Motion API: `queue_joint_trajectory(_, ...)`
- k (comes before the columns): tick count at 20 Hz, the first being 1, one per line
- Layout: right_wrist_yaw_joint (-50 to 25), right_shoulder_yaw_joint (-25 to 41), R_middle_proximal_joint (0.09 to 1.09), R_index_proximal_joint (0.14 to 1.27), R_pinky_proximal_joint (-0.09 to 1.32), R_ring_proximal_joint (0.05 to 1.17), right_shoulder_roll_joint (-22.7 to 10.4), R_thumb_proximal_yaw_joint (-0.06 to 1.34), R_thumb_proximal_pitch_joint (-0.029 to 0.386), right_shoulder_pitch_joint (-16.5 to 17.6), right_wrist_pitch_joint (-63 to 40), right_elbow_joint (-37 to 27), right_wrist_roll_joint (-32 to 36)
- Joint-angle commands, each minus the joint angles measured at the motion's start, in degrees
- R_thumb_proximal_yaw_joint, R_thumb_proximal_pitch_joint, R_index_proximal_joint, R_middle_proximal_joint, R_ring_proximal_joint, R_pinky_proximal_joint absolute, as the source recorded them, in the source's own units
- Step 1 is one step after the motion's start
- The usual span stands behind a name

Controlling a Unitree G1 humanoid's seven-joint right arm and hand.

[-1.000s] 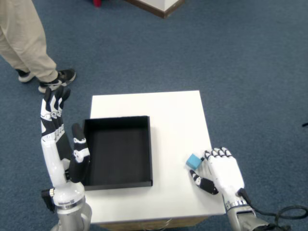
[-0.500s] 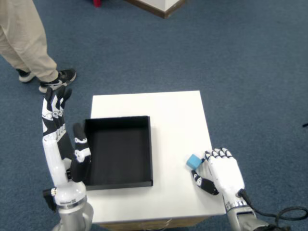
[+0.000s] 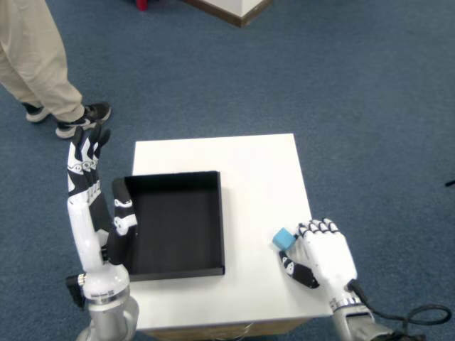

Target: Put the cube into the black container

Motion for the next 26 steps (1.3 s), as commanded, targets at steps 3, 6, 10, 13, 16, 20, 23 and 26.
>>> queue_joint_trajectory(3, -3.01, 0.31, 0.39, 0.70, 0.23, 0.34, -0.25, 0.59, 0.096, -2.73, -1.71, 0.31, -0.69)
queue_joint_trajectory(6, -3.21, 0.39, 0.39, 0.69, 0.23, 0.34, 0.04, 0.57, 0.095, -2.93, -1.82, 0.31, -0.88)
queue_joint_trajectory(10, -5.70, 0.53, 0.38, 0.68, 0.23, 0.33, 0.65, 0.55, 0.097, -3.75, -2.58, 0.14, -1.35)
queue_joint_trajectory(13, -6.75, 0.69, 0.38, 0.68, 0.22, 0.33, 0.76, 0.54, 0.096, -3.90, -2.84, 0.19, -1.68)
queue_joint_trajectory(16, -6.88, 0.76, 0.38, 0.68, 0.22, 0.33, 0.81, 0.54, 0.095, -3.92, -2.84, 0.31, -1.85)
queue_joint_trajectory(20, -7.19, 0.83, 0.38, 0.68, 0.22, 0.33, 1.06, 0.53, 0.092, -4.18, -2.86, 0.34, -2.06)
queue_joint_trajectory(23, -7.57, 0.99, 0.38, 0.68, 0.22, 0.32, 1.05, 0.54, 0.094, -4.12, -3.14, 0.35, -2.31)
queue_joint_trajectory(26, -6.62, 1.02, 0.38, 0.71, 0.23, 0.33, 0.78, 0.59, 0.106, -3.77, -3.24, 0.51, -2.34)
